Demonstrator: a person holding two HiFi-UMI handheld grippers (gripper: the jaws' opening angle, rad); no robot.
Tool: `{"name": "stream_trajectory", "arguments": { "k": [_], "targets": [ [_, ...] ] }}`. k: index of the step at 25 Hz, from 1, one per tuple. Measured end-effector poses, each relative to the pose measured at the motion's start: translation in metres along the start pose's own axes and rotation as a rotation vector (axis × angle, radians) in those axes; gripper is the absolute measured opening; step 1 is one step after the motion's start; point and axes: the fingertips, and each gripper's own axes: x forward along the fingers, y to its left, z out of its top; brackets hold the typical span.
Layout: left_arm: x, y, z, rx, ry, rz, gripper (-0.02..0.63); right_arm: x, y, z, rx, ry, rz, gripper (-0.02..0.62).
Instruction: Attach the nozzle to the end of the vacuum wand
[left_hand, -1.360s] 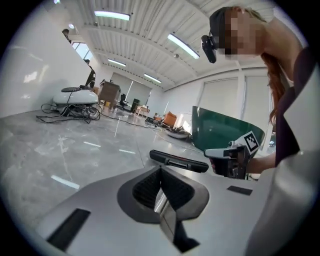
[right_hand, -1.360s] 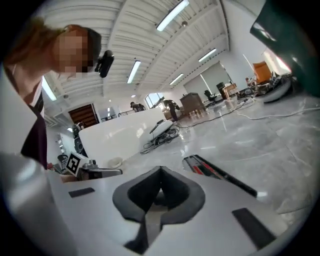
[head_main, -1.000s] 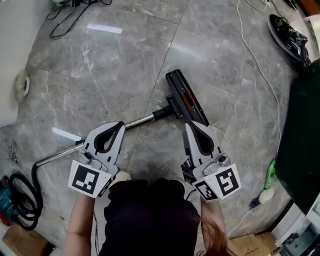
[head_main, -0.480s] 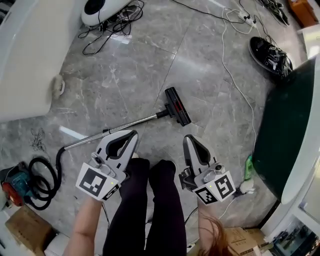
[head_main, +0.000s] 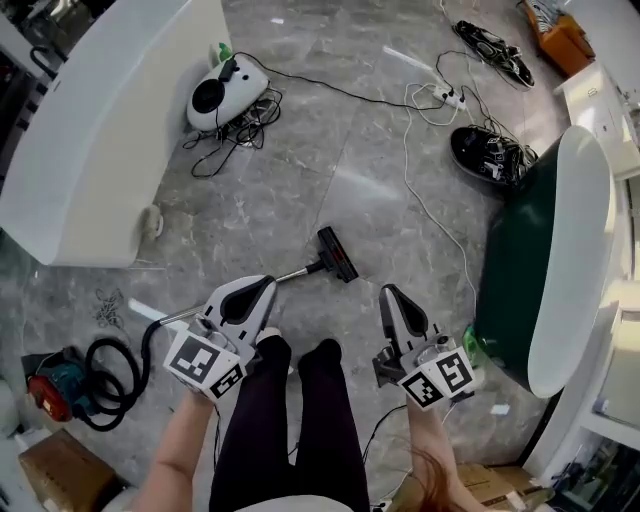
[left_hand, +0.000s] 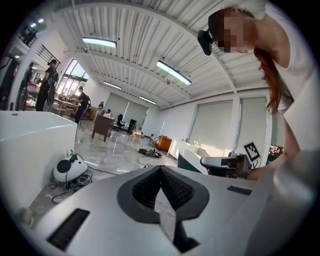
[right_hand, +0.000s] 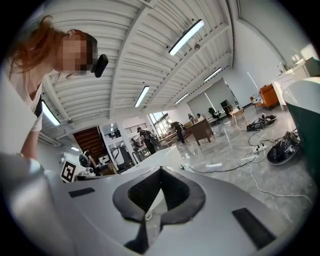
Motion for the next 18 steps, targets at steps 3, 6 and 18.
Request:
{"name": "stream_trajectory", "arguments": {
  "k": [3, 6, 18],
  "targets": [
    [-0.004, -0.030, 0.052, 0.039, -0.005, -0.027, 0.009, -0.022, 0.023, 0.045, 0.045, -0.006, -0.021, 0.014],
    [-0.020, -0.070, 0.087, 0.077, -0.007, -0.055, 0.009, -0.058, 0.047, 0.066, -0.044, 0.023, -0.086, 0.014],
    [-0.069, -0.108, 0.135, 0.243, -0.078, 0.024, 0.011, -0.080, 0.089, 0.138, -0.187, -0.145, -0.230, 0.015]
  ]
}}
